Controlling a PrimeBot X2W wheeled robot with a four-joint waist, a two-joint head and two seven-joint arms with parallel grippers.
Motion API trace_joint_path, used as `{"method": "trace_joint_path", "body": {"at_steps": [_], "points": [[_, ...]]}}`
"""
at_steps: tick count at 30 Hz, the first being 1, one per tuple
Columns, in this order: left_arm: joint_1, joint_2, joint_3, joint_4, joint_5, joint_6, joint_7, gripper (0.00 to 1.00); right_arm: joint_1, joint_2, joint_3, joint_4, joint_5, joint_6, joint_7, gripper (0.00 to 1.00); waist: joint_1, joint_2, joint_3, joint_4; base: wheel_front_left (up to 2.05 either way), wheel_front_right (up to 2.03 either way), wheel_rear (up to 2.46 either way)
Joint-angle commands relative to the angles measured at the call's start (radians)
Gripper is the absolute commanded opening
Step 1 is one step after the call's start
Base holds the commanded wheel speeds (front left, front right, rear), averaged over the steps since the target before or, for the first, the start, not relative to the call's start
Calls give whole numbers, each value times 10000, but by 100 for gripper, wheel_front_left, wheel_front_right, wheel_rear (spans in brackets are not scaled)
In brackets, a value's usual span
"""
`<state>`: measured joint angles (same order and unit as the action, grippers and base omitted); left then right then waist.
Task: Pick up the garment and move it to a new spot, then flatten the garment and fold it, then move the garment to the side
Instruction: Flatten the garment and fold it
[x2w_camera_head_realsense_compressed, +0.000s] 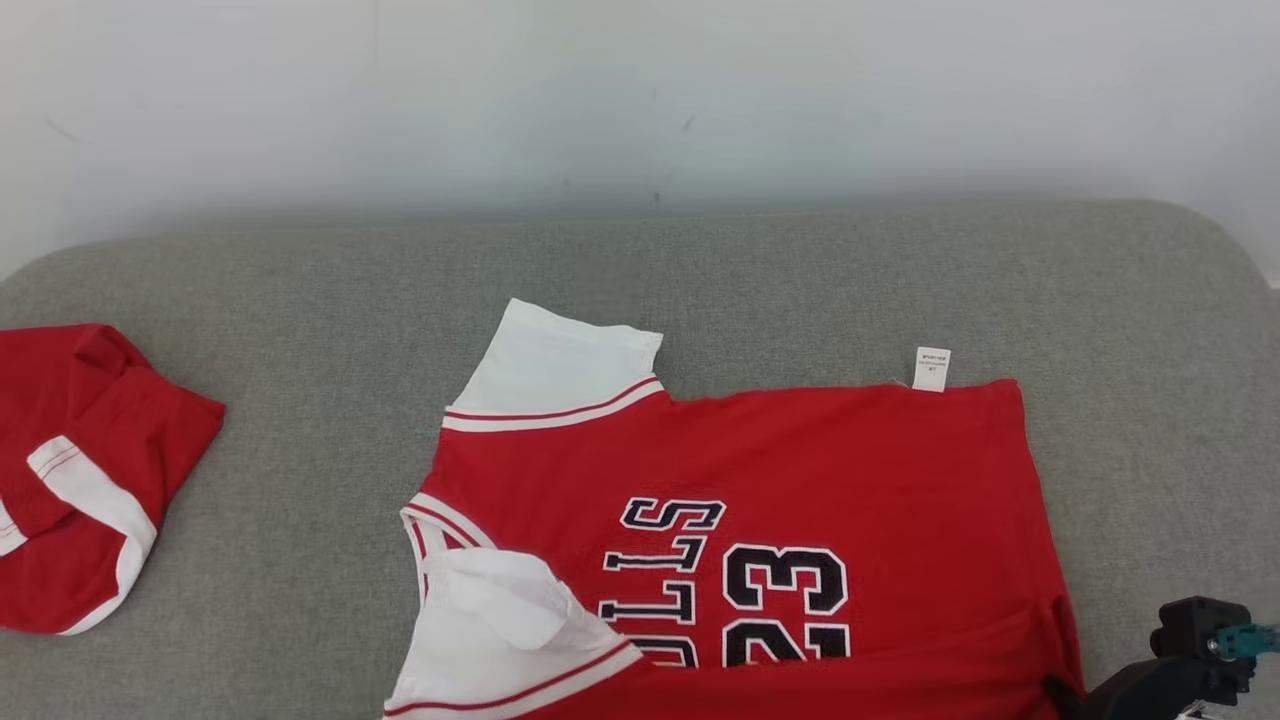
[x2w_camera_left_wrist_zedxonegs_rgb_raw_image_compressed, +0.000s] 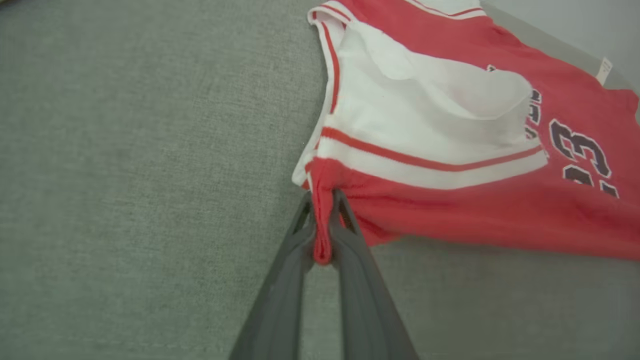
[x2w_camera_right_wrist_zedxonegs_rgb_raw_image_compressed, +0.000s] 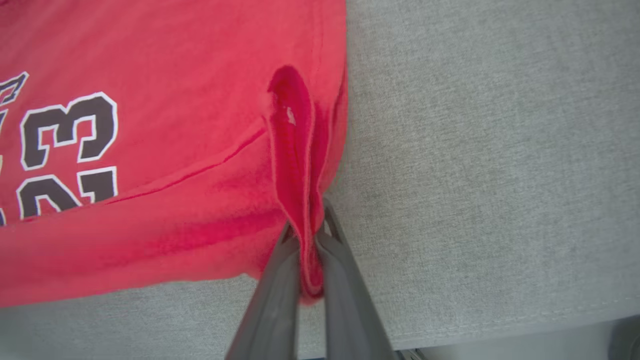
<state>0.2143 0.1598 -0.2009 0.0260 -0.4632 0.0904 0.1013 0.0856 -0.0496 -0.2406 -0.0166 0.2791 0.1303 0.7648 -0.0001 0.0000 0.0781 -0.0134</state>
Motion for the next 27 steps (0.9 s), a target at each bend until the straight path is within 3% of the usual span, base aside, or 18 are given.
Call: {"method": "trace_joint_path", "body": {"at_steps": [1,2,11,16,22,27], "points": [[63,48,22,54,86,21,-38,84,102,-12,-21,28,39,5,-49,53,1,0,-13,8,0,0,0],[10,18,33,212,62,-12,-153,100,112,-17,-12,131,-3,5,-151,100,1,0,-26,16,0,0,0],[-455,-94,369,1580,-41,-324,-1840,100,259,-15,-75,289,-108,5,-747,100,1,0,-221,18,0,0,0],[-886,195,690,1810,356,-361,-3196,100,-22,-10,-335,-15,-240,5,-2584,100,1,0,-428,-82,0,0,0],[-1734,428,492,2031,794,-641,-3469,100,-405,-10,-134,300,-396,5,-3811,100,1,0,-605,-216,0,0,0],[-3366,471,-49,2436,1067,-969,-2783,100,-1241,-6,317,575,-821,5,-4050,100,1,0,-337,-458,0,0,0]]}}
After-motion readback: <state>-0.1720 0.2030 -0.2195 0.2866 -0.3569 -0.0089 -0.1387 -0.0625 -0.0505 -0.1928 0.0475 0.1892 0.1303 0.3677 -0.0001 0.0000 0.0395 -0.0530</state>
